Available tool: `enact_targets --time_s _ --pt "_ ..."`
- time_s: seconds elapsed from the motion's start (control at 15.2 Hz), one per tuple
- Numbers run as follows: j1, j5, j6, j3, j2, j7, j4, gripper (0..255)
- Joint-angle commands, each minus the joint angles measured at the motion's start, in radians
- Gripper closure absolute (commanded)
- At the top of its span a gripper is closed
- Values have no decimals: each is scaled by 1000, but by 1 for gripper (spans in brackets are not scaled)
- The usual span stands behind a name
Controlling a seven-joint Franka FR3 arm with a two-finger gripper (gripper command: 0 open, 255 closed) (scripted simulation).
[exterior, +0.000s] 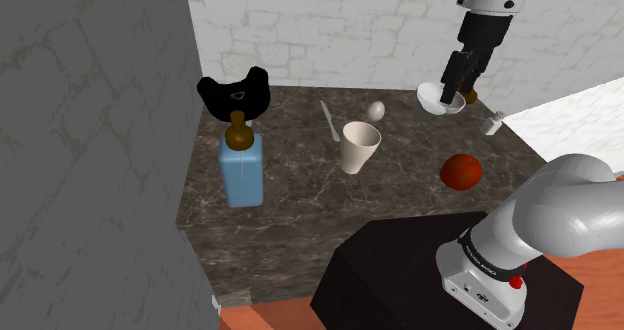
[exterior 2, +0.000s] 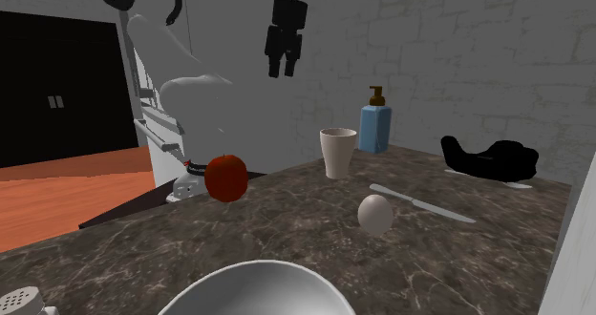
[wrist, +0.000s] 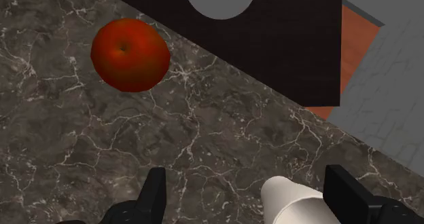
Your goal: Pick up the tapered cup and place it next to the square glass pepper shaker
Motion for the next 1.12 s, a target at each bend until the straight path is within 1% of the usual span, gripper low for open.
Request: enact_targets --time_s 0.0,0.4,0.73,0.92,1.06 --pt "0 0 0 0 0 0 0 0" --pt "20 57 202 15 168 35 -32 0" --pt "41 105 360 25 336 52 -20 0" --pt "53 135 447 31 445 57 5 0" --pt "56 142 476 34 468 57 0 0"
